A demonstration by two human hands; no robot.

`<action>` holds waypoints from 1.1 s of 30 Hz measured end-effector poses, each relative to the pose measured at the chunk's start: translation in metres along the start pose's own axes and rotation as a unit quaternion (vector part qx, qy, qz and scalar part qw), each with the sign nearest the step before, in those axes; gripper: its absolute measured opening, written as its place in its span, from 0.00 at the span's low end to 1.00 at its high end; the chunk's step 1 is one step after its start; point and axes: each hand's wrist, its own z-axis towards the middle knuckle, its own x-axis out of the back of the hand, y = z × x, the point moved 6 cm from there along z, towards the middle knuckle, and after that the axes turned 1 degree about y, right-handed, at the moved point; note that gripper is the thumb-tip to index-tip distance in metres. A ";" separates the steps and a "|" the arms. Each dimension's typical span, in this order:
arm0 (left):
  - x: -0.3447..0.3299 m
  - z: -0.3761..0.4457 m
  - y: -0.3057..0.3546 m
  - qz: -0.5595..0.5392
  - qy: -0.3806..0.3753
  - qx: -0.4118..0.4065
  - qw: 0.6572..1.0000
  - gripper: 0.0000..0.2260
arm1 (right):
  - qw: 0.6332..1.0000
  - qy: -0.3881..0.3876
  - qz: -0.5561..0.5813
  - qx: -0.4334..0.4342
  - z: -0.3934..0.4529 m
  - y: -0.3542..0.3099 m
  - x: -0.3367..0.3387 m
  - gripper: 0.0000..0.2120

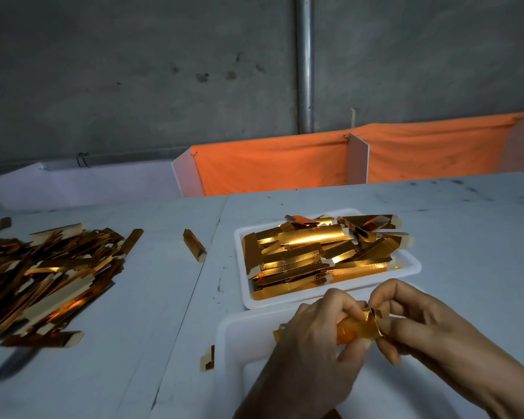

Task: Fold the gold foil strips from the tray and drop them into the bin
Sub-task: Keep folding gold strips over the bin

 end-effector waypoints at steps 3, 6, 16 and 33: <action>-0.002 0.000 0.001 0.013 -0.007 -0.015 1.000 0.13 | 0.999 0.003 -0.040 0.000 -0.001 -0.002 -0.001 0.07; -0.005 0.000 0.002 0.036 -0.004 -0.040 0.999 0.14 | 0.998 0.007 -0.061 -0.008 -0.002 0.000 -0.001 0.11; -0.011 0.003 -0.004 0.032 -0.033 0.007 0.999 0.13 | 0.995 0.030 -0.092 -0.007 -0.002 0.002 -0.004 0.13; -0.002 0.000 -0.001 0.030 0.060 -0.085 0.994 0.16 | 0.999 0.014 -0.048 0.011 0.000 0.000 -0.001 0.10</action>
